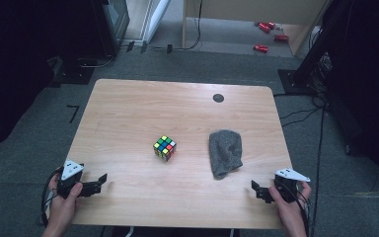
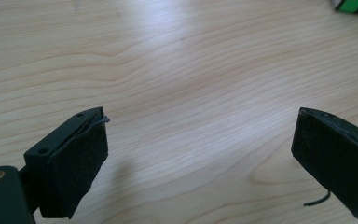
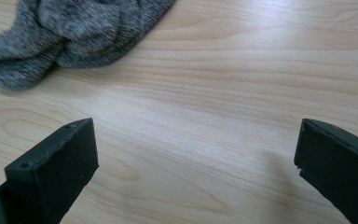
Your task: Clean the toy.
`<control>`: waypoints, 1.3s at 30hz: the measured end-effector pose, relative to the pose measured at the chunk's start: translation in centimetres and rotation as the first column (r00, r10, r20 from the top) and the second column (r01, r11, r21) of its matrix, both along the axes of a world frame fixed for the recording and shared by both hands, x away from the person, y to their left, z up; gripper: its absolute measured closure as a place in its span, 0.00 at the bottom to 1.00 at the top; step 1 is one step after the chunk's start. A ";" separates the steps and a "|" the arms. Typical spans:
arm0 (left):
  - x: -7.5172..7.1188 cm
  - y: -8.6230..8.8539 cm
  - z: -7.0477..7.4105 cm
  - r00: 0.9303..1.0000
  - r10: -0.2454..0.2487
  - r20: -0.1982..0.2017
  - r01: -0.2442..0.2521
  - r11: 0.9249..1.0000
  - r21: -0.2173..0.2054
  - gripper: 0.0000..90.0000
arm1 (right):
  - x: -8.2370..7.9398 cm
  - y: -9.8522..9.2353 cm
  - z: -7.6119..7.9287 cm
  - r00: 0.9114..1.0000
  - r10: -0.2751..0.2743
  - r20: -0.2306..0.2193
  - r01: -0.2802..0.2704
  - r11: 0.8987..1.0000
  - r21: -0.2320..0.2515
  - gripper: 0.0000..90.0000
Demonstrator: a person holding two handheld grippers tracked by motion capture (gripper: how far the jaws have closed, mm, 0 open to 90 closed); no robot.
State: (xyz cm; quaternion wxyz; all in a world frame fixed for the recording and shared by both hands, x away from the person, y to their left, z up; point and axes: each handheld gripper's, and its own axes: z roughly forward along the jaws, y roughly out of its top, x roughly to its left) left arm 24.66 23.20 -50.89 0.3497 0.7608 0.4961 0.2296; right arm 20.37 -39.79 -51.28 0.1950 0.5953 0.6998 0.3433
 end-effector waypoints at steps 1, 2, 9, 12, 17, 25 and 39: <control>0.0 0.2 0.0 1.000 0.006 0.003 -0.006 1.000 0.009 0.05 | -0.1 -0.1 -0.1 1.000 -0.003 -0.002 0.003 1.000 -0.009 0.00; -0.1 0.4 -0.1 1.000 0.011 0.002 -0.011 1.000 0.017 0.05 | -0.1 -0.3 -0.2 1.000 -0.007 -0.005 0.007 1.000 -0.017 0.00; 0.2 1.4 -0.4 0.999 0.039 -0.033 -0.039 0.999 0.008 0.05 | -0.4 -1.2 -0.7 0.999 -0.035 -0.025 0.033 0.997 -0.063 0.00; 0.3 1.3 -0.6 0.998 0.030 -0.048 -0.029 1.000 0.009 0.05 | -0.5 -1.5 -0.9 0.999 -0.046 -0.030 0.044 0.997 -0.058 0.00; 0.5 1.0 -0.8 0.997 0.018 -0.070 -0.015 0.999 0.038 0.05 | -0.6 -1.7 -1.0 0.998 -0.051 -0.020 0.049 0.996 -0.069 0.00; 0.8 0.9 -0.9 0.996 0.012 -0.088 -0.009 0.999 0.043 0.05 | -0.7 -1.7 -1.4 0.999 -0.048 0.007 0.048 0.993 -0.108 0.00; 1.0 0.8 -0.9 0.995 0.024 -0.092 -0.019 0.999 0.049 0.04 | -0.7 -1.7 -1.4 0.999 -0.048 0.007 0.049 0.993 -0.107 0.00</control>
